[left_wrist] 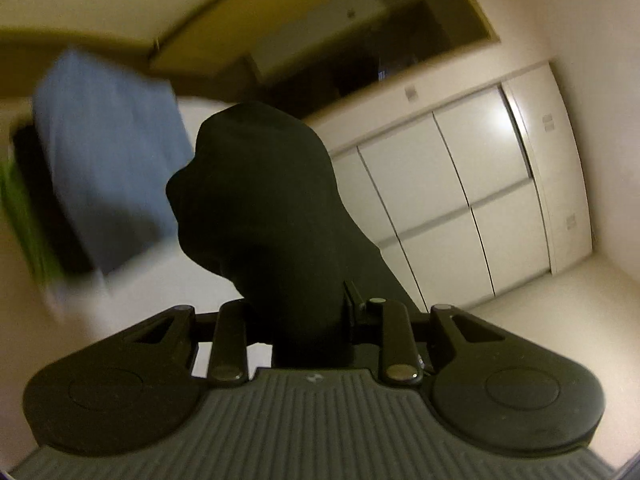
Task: Fold clothes
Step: 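Lift the pants bundle with both grippers and carry it toward the clothes stack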
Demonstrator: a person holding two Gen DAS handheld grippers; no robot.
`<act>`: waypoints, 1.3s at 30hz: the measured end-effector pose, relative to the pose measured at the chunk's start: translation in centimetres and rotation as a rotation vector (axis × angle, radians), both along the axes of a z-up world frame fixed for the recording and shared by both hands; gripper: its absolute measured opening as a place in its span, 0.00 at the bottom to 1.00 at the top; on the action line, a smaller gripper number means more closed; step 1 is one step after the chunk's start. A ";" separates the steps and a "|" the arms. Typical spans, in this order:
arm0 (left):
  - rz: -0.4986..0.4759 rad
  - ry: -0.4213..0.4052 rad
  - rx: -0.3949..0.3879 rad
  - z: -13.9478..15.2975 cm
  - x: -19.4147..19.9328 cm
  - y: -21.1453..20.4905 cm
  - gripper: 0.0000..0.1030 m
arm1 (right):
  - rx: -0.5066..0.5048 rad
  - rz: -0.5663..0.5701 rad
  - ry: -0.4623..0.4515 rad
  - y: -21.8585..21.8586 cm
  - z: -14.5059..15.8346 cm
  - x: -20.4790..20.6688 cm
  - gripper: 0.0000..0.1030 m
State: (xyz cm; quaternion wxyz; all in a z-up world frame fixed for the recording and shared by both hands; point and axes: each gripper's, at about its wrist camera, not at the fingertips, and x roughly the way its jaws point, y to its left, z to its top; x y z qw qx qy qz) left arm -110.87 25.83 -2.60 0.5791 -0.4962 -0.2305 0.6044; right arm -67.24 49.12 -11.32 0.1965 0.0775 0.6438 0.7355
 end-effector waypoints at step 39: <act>0.081 0.083 -0.397 -10.2 -19.3 10.7 0.39 | 0.184 0.035 -0.701 12.1 1.9 -20.7 0.74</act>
